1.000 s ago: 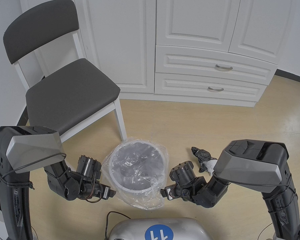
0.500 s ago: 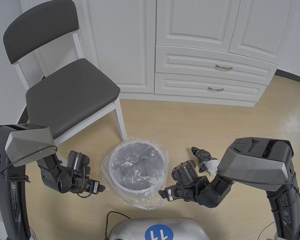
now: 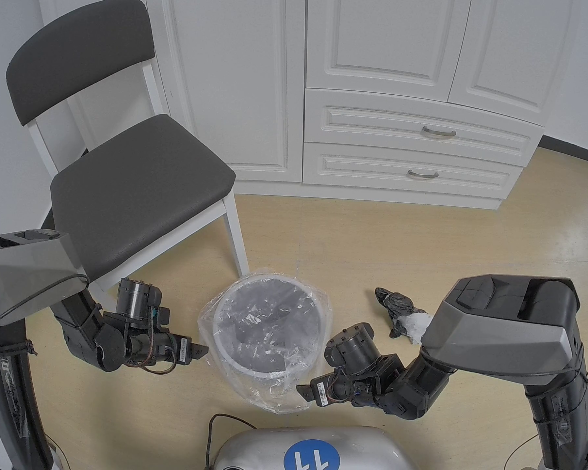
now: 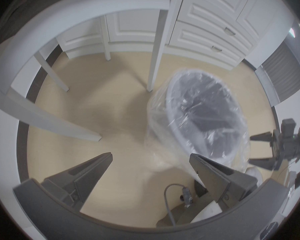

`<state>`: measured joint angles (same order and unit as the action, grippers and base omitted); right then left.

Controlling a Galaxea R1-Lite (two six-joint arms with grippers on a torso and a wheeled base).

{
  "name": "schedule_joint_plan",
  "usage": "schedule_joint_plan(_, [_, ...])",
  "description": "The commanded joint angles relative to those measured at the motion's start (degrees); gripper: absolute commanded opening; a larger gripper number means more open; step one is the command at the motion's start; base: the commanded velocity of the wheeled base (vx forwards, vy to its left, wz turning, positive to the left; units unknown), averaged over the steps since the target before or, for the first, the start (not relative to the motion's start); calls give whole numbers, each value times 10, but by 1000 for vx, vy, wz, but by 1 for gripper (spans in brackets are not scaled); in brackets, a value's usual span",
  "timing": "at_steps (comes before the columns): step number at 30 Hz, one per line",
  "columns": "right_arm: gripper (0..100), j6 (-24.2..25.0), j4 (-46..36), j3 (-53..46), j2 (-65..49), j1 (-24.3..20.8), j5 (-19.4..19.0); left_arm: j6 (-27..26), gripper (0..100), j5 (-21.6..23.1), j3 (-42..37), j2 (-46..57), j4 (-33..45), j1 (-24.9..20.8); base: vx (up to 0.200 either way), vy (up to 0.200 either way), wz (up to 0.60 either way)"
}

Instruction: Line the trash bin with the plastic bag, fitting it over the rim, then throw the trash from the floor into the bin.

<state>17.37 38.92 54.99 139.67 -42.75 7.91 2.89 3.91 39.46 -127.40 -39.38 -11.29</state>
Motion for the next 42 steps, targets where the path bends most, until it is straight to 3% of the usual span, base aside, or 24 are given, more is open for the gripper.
schedule_joint_plan(1, [100,2,-1,-15,-26,-5,-4,22,100,-4,-2,14,-32,-27,0,0,0])
schedule_joint_plan(13, [100,-2,-3,-46,-84,-23,-5,32,100,-6,-3,30,-43,-42,0,0,0])
schedule_joint_plan(17, [100,-3,-4,-59,-120,-24,-6,32,100,-7,-8,87,-35,-31,0,0,0])
schedule_joint_plan(22, [100,-3,-5,-61,-138,-21,-6,14,100,-1,5,104,-34,7,0,0,0])
schedule_joint_plan(27, [100,-4,-5,-59,-136,-8,-7,-21,100,1,55,27,-44,66,0,0,0])
schedule_joint_plan(30, [100,-4,-5,-57,-136,-5,-8,-36,100,14,53,12,-46,75,0,0,0])
schedule_joint_plan(31, [100,-4,-5,-57,-136,-1,-16,-48,100,38,45,-5,-57,79,0,0,0])
schedule_joint_plan(35, [100,-3,-4,-58,-136,1,-24,-52,100,68,12,-29,-113,68,0,0,0])
schedule_joint_plan(42, [100,-4,-3,-61,-142,3,-24,-28,100,72,-27,-59,-185,15,0,0,0])
